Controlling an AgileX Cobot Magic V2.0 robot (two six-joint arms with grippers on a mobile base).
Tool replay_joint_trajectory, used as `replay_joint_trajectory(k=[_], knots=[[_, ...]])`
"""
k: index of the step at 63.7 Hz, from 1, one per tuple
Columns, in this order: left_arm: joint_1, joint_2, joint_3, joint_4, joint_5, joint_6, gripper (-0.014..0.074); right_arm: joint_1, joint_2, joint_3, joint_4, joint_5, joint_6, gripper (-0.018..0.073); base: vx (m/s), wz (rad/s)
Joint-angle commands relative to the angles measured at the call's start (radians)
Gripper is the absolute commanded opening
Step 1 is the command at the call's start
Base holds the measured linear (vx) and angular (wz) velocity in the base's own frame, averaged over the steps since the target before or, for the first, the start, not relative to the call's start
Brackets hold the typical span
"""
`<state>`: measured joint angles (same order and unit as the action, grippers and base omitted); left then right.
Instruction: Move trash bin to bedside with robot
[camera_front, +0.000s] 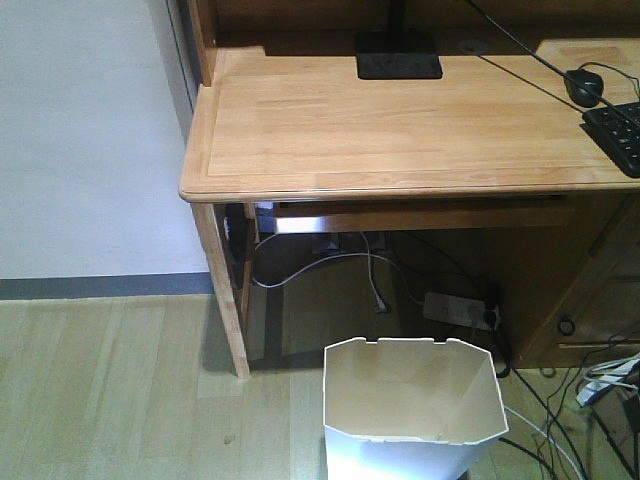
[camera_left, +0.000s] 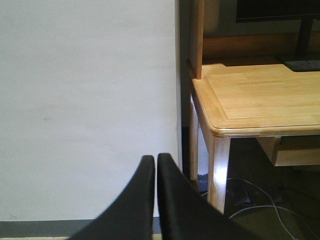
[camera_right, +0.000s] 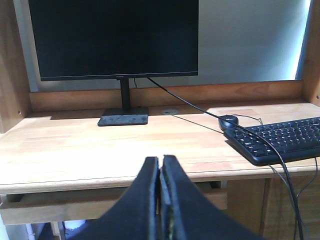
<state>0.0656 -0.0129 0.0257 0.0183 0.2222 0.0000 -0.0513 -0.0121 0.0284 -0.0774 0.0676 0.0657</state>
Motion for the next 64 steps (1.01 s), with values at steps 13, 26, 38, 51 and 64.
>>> replay_joint_trajectory(k=[13, 26, 38, 51, 64], knots=[[0.0, -0.015, 0.019, -0.004, -0.071, 0.0, -0.0006, -0.006, -0.012, 0.007, -0.002, -0.068, -0.004, -0.0009, 0.0, 0.0], [0.0, -0.015, 0.019, -0.004, -0.071, 0.0, -0.0006, -0.006, -0.012, 0.007, -0.002, -0.068, -0.004, -0.0009, 0.0, 0.0], [0.0, -0.015, 0.019, -0.004, -0.071, 0.0, -0.0006, -0.006, -0.012, 0.007, -0.002, -0.068, -0.004, -0.0009, 0.0, 0.0], [0.0, -0.015, 0.019, -0.004, -0.071, 0.0, -0.0006, -0.006, -0.012, 0.006, -0.004, -0.084, -0.005, -0.0009, 0.0, 0.0], [0.0, -0.015, 0.019, -0.004, -0.071, 0.0, -0.0006, -0.006, -0.009, -0.018, -0.008, -0.225, -0.091, -0.0009, 0.0, 0.0]])
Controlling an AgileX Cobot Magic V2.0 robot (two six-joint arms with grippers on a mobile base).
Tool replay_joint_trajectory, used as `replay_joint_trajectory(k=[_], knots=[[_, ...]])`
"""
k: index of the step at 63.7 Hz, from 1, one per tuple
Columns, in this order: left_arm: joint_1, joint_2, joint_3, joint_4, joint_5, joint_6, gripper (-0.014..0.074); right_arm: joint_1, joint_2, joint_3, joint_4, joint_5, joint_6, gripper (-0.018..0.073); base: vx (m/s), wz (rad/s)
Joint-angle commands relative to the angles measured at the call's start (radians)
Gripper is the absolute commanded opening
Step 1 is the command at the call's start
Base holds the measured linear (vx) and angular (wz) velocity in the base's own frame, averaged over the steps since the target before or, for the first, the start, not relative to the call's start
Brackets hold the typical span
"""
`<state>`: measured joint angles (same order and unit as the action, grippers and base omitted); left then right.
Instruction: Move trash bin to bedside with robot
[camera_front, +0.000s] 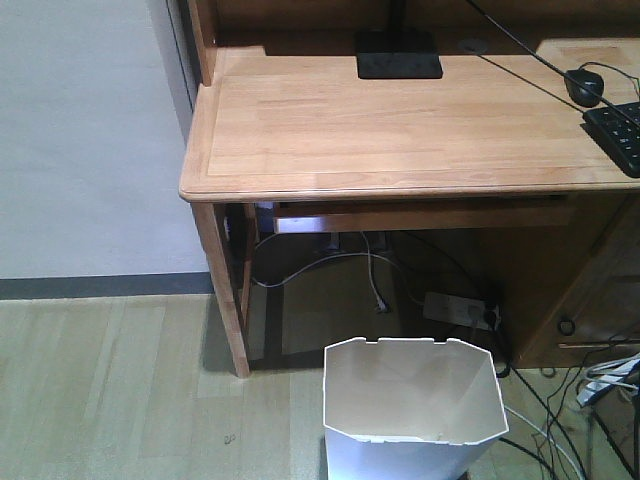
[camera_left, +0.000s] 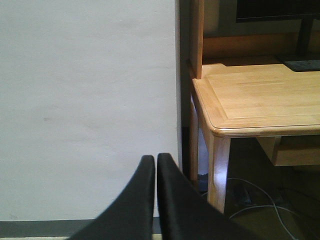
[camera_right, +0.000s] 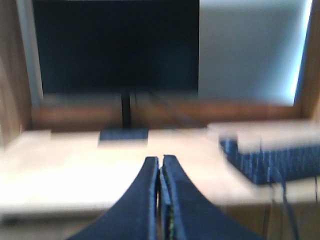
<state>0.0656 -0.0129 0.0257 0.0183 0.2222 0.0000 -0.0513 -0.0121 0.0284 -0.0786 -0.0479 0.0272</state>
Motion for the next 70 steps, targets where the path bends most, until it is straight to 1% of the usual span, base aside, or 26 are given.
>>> replay_joint_trajectory(k=[1, 8, 19, 28, 34, 46, 53, 58, 65, 70], knots=[[0.0, -0.015, 0.019, -0.004, -0.071, 0.0, -0.0006, -0.006, -0.006, -0.025, -0.007, -0.096, -0.053, -0.0009, 0.0, 0.0], [0.0, -0.015, 0.019, -0.004, -0.071, 0.0, -0.0006, -0.006, 0.042, -0.097, -0.006, 0.041, -0.041, -0.0009, 0.0, 0.0], [0.0, -0.015, 0.019, -0.004, -0.071, 0.0, -0.0006, -0.006, 0.204, -0.209, -0.006, 0.078, -0.041, -0.0009, 0.0, 0.0], [0.0, -0.014, 0.019, -0.004, -0.071, 0.0, -0.0006, -0.006, 0.357, -0.315, 0.008, 0.207, -0.037, -0.0009, 0.0, 0.0], [0.0, -0.014, 0.019, -0.004, -0.071, 0.0, -0.0006, -0.006, 0.432, -0.362, 0.03, 0.263, -0.036, -0.0009, 0.0, 0.0], [0.0, -0.014, 0.019, -0.004, -0.071, 0.0, -0.0006, -0.006, 0.524, -0.369, 0.042, 0.214, -0.037, -0.0009, 0.0, 0.0], [0.0, -0.014, 0.019, -0.004, -0.071, 0.0, -0.0006, -0.006, 0.552, -0.369, 0.049, 0.223, -0.027, -0.0008, 0.0, 0.0], [0.0, -0.014, 0.019, -0.004, -0.071, 0.0, -0.0006, -0.006, 0.566, -0.369, 0.043, 0.232, -0.048, 0.0003, 0.0, 0.0], [0.0, -0.014, 0.019, -0.004, -0.071, 0.0, -0.0006, -0.006, 0.571, -0.369, 0.033, 0.256, -0.072, 0.0058, 0.0, 0.0], [0.0, -0.014, 0.019, -0.004, -0.071, 0.0, -0.0006, -0.006, 0.571, -0.369, 0.035, 0.263, -0.073, 0.0132, 0.0, 0.0]])
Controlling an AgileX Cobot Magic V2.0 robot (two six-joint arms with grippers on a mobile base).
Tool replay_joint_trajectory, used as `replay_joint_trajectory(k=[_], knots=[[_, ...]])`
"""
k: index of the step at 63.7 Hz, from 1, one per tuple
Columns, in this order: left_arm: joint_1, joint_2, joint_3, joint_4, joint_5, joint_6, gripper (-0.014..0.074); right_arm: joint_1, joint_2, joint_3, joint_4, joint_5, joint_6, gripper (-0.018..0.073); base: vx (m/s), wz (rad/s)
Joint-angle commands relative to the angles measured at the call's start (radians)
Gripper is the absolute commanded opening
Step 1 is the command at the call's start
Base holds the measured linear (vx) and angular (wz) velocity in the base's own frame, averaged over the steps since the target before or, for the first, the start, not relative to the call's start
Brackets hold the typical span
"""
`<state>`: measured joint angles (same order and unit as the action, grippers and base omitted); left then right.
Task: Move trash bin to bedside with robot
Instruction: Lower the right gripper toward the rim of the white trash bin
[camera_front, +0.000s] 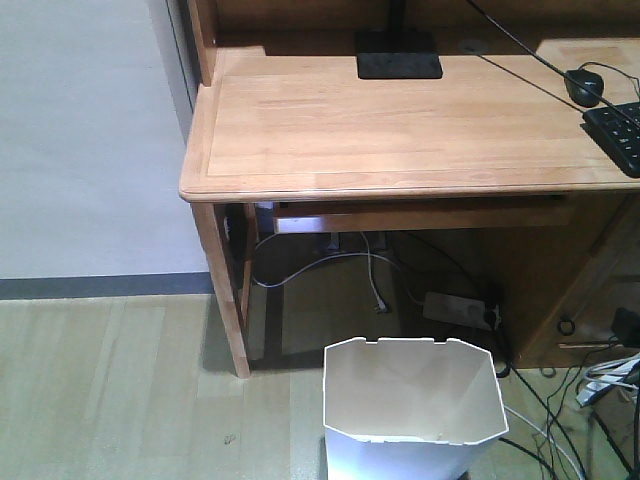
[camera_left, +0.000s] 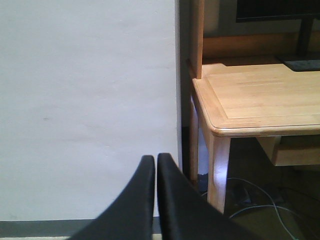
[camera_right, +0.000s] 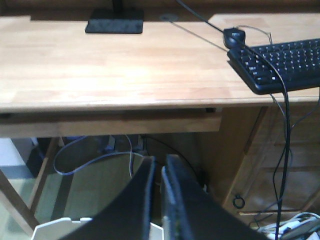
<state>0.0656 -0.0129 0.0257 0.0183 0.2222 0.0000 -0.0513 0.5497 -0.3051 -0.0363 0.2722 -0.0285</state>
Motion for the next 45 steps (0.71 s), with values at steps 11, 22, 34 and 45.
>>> replay_joint_trajectory(k=[11, 22, 34, 45], knots=[[0.0, -0.014, 0.019, -0.004, -0.071, 0.0, -0.0006, -0.006, 0.01, -0.035, -0.007, -0.031, -0.016, 0.0375, 0.0, 0.0], [0.0, -0.014, 0.019, -0.004, -0.071, 0.0, -0.0006, -0.006, 0.01, -0.035, -0.007, -0.022, -0.016, 0.0534, 0.0, 0.0], [0.0, -0.014, 0.019, -0.004, -0.071, 0.0, -0.0006, -0.006, 0.03, -0.041, 0.122, -0.014, -0.004, 0.0559, 0.0, 0.0], [0.0, -0.015, 0.019, -0.004, -0.071, 0.0, -0.0006, -0.006, 0.183, -0.131, 0.142, 0.074, -0.052, 0.0552, 0.0, 0.0]])
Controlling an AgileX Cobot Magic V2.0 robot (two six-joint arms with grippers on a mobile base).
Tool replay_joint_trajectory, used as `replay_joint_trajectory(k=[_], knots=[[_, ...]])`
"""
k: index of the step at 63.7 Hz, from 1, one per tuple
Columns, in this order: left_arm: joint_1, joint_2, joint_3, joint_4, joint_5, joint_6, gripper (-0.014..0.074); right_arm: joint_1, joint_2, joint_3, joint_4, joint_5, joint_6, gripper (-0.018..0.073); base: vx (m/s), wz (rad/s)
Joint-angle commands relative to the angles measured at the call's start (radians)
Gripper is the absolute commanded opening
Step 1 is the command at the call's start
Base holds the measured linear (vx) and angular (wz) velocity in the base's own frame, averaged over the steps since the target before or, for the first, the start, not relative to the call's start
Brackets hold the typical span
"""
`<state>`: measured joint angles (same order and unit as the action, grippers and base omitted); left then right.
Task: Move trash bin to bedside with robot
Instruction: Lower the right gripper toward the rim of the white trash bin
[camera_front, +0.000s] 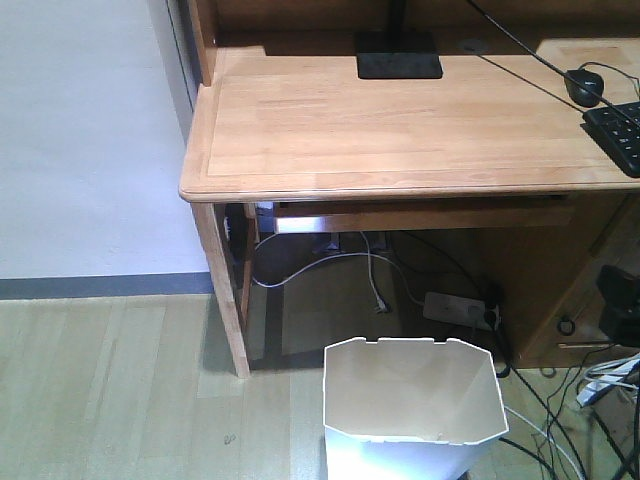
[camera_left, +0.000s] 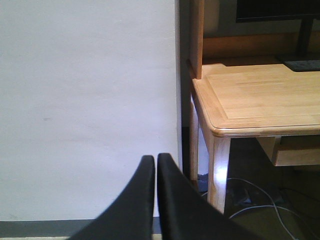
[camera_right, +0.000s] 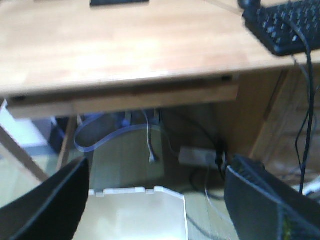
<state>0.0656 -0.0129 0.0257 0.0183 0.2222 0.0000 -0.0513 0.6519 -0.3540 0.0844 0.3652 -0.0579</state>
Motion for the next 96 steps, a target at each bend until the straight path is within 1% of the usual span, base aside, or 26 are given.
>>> replay_joint_trajectory(k=[1, 11, 15, 22, 27, 41, 47, 52, 54, 56, 61, 64, 68, 73, 80, 90, 96], knots=[[0.0, -0.015, 0.019, -0.004, -0.071, 0.0, -0.0006, -0.006, 0.096, -0.094, 0.024, -0.006, -0.023, 0.0551, 0.0, 0.0], [0.0, -0.015, 0.019, -0.004, -0.071, 0.0, -0.0006, -0.006, 0.321, -0.226, 0.032, 0.167, -0.039, 0.0549, 0.0, 0.0], [0.0, -0.015, 0.019, -0.004, -0.071, 0.0, -0.0006, -0.006, 0.405, -0.258, 0.044, 0.194, -0.046, 0.0549, 0.0, 0.0], [0.0, -0.015, 0.019, -0.004, -0.071, 0.0, -0.0006, -0.006, 0.527, -0.294, 0.048, 0.217, -0.088, 0.0549, 0.0, 0.0], [0.0, -0.015, 0.019, -0.004, -0.071, 0.0, -0.0006, -0.007, 0.621, -0.31, 0.049, 0.228, -0.095, 0.0549, 0.0, 0.0], [0.0, -0.015, 0.019, -0.004, -0.071, 0.0, -0.0006, -0.013, 0.895, -0.348, 0.053, 0.199, -0.136, 0.0549, 0.0, 0.0], [0.0, -0.015, 0.019, -0.004, -0.071, 0.0, -0.0006, -0.057, 1.003, -0.382, 0.114, 0.204, -0.19, 0.0549, 0.0, 0.0], [0.0, -0.015, 0.019, -0.004, -0.071, 0.0, -0.0006, -0.131, 1.093, -0.415, 0.213, 0.216, -0.284, 0.0549, 0.0, 0.0], [0.0, -0.015, 0.019, -0.004, -0.071, 0.0, -0.0006, -0.163, 1.13, -0.433, 0.261, 0.217, -0.349, 0.0549, 0.0, 0.0], [0.0, -0.015, 0.019, -0.004, -0.071, 0.0, -0.0006, -0.185, 1.158, -0.451, 0.296, 0.21, -0.418, 0.0549, 0.0, 0.0], [0.0, -0.015, 0.019, -0.004, -0.071, 0.0, -0.0006, -0.23, 1.231, -0.483, 0.364, 0.185, -0.511, 0.0549, 0.0, 0.0], [0.0, -0.015, 0.019, -0.004, -0.071, 0.0, -0.0006, -0.24, 1.275, -0.503, 0.377, 0.134, -0.537, 0.0549, 0.0, 0.0], [0.0, -0.015, 0.019, -0.004, -0.071, 0.0, -0.0006, -0.242, 1.326, -0.523, 0.368, 0.071, -0.549, 0.0549, 0.0, 0.0], [0.0, -0.015, 0.019, -0.004, -0.071, 0.0, -0.0006, -0.221, 1.406, -0.558, 0.357, -0.012, -0.582, 0.0549, 0.0, 0.0], [0.0, -0.015, 0.019, -0.004, -0.071, 0.0, -0.0006, -0.181, 1.526, -0.608, 0.357, -0.075, -0.649, 0.0549, 0.0, 0.0], [0.0, -0.015, 0.019, -0.004, -0.071, 0.0, -0.0006, -0.142, 1.695, -0.692, 0.369, -0.14, -0.671, 0.0549, 0.0, 0.0], [0.0, -0.015, 0.019, -0.004, -0.071, 0.0, -0.0006, -0.142, 1.796, -0.761, 0.365, -0.149, -0.671, 0.0549, 0.0, 0.0]])
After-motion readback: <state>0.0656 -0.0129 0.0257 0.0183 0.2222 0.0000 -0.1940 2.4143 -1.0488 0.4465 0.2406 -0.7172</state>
